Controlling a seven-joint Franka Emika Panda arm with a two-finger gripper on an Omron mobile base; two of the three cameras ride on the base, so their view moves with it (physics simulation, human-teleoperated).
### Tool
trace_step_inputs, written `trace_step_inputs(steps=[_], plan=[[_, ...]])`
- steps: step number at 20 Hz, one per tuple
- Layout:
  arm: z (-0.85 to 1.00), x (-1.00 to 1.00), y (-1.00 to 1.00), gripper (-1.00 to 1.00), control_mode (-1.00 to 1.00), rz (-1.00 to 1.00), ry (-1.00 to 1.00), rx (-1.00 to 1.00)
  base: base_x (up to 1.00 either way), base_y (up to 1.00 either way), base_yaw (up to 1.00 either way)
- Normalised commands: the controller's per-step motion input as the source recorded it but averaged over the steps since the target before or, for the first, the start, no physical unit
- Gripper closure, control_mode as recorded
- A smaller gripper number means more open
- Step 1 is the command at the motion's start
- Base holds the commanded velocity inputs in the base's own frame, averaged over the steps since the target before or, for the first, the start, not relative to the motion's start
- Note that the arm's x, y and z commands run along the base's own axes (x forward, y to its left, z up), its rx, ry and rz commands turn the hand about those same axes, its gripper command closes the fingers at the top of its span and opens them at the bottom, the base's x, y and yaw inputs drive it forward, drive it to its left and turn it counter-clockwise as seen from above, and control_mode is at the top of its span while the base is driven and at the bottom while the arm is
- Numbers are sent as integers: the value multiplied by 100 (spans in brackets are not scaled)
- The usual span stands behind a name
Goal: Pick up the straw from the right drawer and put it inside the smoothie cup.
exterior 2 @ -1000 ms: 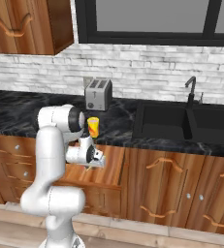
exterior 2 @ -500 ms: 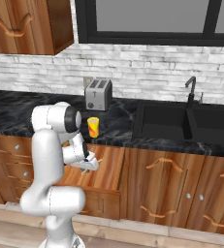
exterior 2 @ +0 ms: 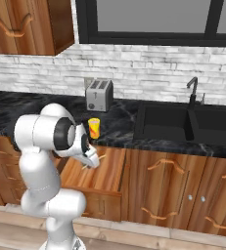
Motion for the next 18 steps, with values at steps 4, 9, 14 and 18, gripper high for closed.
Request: trace_step_inputs(steps=[4,9,14,18], plan=[[100,-21,-7,100,-100,-9,-7,1,0,0,0],[100,-11,0,100,-100,-1,-15,0,0,0,0],[93,0,0,100,-100,0,-11,0,0,0,0],[92,0,0,100,-100,3,-13,0,0,0,0]])
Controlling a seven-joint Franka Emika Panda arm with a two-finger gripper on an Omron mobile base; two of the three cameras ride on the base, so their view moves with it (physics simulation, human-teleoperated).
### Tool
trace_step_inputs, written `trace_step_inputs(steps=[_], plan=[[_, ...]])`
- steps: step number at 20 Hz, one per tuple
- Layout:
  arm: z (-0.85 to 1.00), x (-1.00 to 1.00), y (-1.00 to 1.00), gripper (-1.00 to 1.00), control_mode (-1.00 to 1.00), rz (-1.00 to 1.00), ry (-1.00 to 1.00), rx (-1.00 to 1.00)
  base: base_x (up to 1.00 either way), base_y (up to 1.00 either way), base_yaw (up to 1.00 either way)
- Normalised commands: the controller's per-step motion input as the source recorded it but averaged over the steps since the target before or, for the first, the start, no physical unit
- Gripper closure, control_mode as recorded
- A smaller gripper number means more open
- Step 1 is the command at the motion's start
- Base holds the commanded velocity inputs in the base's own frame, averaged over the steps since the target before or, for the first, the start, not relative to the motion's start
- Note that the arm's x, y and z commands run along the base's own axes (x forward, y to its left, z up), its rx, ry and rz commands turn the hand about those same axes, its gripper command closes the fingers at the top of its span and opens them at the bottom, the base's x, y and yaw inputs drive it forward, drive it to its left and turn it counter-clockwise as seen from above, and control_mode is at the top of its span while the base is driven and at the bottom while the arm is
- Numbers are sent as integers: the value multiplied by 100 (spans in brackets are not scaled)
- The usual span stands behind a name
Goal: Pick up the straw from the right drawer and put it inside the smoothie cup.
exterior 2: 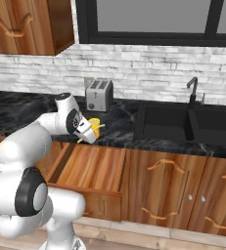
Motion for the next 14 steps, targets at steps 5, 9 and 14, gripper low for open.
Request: trace_step_inputs(steps=[5,9,14], plan=[[76,1,0,100,-100,10,-18,0,0,0,0],[29,20,0,100,-100,18,-19,0,0,0,0],[2,30,-2,100,-100,23,-19,0,0,0,0]])
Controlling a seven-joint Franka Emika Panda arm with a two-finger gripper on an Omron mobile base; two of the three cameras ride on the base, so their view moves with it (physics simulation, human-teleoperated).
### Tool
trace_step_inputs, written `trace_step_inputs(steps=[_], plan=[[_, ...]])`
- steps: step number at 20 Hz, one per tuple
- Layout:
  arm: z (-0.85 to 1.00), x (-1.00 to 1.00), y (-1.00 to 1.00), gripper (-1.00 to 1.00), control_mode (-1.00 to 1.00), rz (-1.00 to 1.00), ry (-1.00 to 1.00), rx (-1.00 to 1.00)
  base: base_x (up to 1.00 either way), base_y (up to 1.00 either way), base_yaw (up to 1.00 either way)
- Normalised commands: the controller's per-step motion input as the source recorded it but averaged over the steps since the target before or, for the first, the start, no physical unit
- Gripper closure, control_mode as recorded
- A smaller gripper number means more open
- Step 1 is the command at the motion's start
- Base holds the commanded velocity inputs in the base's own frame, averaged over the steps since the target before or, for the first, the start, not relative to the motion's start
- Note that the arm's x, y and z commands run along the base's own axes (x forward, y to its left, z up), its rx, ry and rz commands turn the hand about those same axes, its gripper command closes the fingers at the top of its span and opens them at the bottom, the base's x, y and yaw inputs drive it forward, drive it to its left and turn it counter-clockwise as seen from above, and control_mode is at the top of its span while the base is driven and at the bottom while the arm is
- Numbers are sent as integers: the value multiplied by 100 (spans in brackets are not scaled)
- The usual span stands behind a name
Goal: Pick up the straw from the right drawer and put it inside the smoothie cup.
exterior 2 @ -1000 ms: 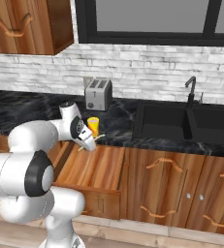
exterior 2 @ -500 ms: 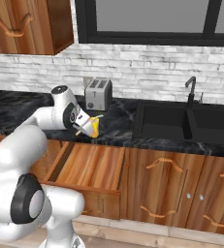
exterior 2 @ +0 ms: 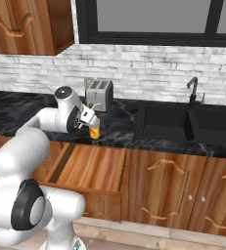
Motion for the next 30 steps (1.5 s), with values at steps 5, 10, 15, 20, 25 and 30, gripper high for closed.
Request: trace_step_inputs(steps=[5,10,15,20,25,30], plan=[[0,47,-11,100,-100,31,-22,0,0,0,0],[1,30,-15,100,-100,36,-31,0,0,0,0],[2,4,-14,100,-100,37,-36,0,0,0,0],[11,0,-3,100,-100,31,-34,0,0,0,0],[56,8,0,100,-100,21,-15,0,0,0,0],[58,25,0,100,-100,6,0,0,0,0,0]])
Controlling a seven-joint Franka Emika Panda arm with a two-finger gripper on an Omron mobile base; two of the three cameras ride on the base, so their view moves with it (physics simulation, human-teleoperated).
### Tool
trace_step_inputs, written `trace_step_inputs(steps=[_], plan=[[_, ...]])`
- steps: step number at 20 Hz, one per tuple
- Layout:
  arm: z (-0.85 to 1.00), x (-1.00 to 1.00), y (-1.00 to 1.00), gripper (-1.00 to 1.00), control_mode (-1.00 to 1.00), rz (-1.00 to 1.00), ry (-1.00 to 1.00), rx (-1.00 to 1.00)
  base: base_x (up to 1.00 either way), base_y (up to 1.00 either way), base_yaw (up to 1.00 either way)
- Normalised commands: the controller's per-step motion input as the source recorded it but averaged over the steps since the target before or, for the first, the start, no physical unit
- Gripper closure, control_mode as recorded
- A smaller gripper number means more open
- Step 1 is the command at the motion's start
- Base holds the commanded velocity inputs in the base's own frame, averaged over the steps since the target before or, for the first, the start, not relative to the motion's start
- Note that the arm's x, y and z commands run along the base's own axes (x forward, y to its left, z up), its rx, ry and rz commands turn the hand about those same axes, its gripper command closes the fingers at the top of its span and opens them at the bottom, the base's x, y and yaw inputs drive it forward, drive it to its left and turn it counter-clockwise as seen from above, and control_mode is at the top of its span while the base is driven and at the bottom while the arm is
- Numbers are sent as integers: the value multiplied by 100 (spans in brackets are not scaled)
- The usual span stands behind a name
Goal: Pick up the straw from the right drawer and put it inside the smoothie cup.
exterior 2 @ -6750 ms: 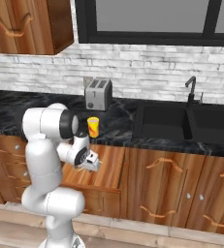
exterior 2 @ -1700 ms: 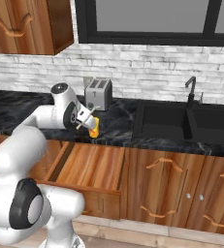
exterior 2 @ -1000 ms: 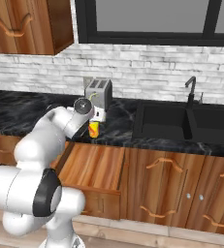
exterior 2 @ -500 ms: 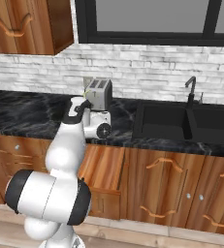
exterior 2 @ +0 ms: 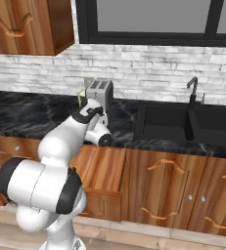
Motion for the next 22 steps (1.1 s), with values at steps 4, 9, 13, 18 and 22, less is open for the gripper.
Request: trace_step_inputs(steps=[4,9,13,18,22], plan=[[7,31,-3,100,-100,0,6,0,0,0,0],[0,31,-18,100,-100,1,2,8,0,0,0],[0,37,-15,100,-100,7,0,15,0,0,0],[0,34,-2,100,-100,16,1,10,0,0,0],[-6,33,0,100,-100,31,5,3,0,0,0]])
